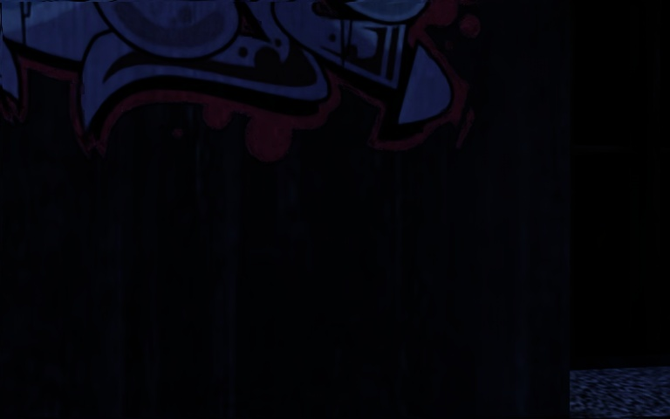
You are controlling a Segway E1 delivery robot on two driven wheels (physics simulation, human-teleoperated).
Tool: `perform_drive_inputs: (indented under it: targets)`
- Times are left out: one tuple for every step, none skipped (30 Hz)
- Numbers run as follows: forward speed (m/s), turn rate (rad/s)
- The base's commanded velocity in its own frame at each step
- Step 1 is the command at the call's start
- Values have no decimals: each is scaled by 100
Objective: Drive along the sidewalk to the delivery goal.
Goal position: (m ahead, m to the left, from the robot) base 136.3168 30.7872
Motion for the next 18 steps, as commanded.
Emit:
perform_drive_inputs:
  targets:
    - [0, -92]
    - [0, -92]
    - [0, -92]
    - [0, -92]
    - [0, -92]
    - [0, -95]
    - [0, -109]
    - [0, -115]
    - [0, -117]
    - [0, -118]
    - [0, -118]
    - [0, -118]
    - [0, -118]
    - [0, -118]
    - [0, -118]
    - [0, -118]
    - [0, -118]
    - [0, -118]
